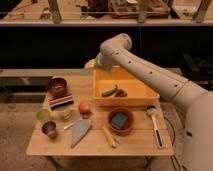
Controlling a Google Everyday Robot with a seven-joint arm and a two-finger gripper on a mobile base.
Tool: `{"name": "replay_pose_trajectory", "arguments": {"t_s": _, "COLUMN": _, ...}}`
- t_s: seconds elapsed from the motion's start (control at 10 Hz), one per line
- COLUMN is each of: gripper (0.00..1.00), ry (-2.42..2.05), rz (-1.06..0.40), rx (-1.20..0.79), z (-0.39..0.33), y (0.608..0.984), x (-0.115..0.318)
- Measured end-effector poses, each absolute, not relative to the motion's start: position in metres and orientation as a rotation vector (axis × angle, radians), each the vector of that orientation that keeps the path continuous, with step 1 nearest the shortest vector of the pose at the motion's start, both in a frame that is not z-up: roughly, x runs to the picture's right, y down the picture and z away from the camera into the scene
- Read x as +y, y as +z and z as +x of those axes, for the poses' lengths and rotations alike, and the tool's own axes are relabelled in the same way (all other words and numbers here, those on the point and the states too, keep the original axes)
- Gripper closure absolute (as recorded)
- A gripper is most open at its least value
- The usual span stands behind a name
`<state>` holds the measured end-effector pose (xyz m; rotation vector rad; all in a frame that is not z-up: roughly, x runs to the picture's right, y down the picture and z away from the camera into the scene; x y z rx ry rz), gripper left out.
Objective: Place eraser in metal cup
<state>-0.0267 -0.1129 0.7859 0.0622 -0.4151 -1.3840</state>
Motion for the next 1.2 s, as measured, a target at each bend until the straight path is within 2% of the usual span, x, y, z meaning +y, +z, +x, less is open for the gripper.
{"name": "replay_pose_trajectory", "arguments": {"t_s": 0.6, "gripper": 0.2, "ry": -1.434, "rz": 0.074, "rx": -0.407, "z": -0.034, "y": 0.779, "x": -0.108}}
{"name": "replay_pose_trajectory", "arguments": {"t_s": 1.0, "gripper": 0.2, "ry": -1.59, "rz": 0.14, "rx": -0.433, "z": -0.082, "y": 0.728, "x": -0.07}}
{"name": "replay_pose_trajectory", "arguments": {"t_s": 1.2, "gripper": 0.2, "ry": -1.633, "rz": 0.151, "rx": -0.599, "z": -0.1, "y": 0.711, "x": -0.052}}
